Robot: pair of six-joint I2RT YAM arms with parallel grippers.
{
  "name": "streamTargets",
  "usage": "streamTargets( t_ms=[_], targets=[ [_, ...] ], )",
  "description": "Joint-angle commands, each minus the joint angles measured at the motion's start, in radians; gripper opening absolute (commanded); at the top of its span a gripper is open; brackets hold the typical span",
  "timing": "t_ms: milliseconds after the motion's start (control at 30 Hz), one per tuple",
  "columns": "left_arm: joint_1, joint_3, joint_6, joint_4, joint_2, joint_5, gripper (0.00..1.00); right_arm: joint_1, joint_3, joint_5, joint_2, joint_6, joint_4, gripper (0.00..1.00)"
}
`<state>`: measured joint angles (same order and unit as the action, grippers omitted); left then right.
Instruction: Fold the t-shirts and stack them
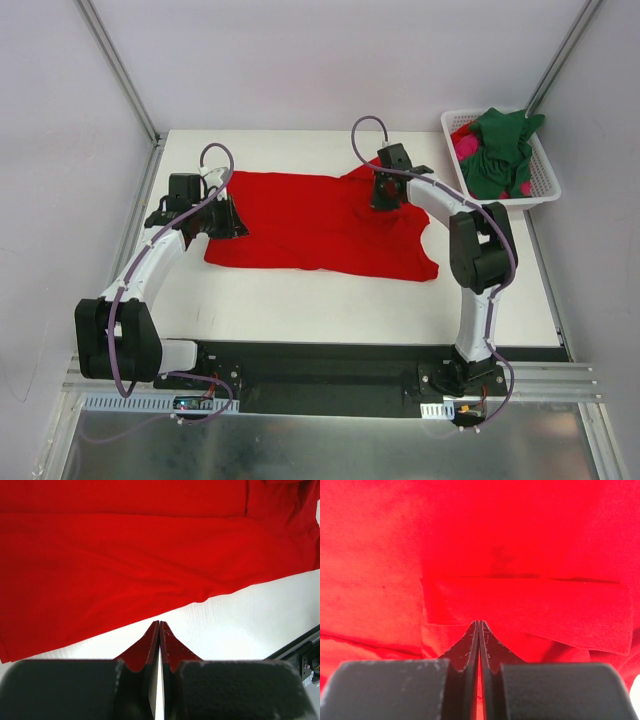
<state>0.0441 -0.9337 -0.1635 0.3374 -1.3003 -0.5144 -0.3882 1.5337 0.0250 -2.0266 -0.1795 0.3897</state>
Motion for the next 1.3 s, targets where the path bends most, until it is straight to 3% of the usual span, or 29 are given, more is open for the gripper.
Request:
streamTargets(
  t_ms=[0,167,567,1267],
  targets=[
    [-0.007,-0.011,0.027,-0.014,-0.001,-0.001,0.01,-0.003,0.016,-0.051,0.022,-0.011,-0.063,0.01],
    [-0.007,-0.008,0.022,-0.014,0.004,-0.009,0.01,-0.003,-0.050,-0.053,0.097,-0.005,-0.117,0.01],
    [-0.007,-0.001,0.016,-0.021,-0.002,-0.018,0.01,-0.005,-0.119,0.078,0.129,0.037,0.034,0.01],
    [-0.007,0.004,0.021,-0.028,-0.014,-0.007,0.01,-0.003,0.066,0.184,-0.018,0.048,0.218,0.02]
  ],
)
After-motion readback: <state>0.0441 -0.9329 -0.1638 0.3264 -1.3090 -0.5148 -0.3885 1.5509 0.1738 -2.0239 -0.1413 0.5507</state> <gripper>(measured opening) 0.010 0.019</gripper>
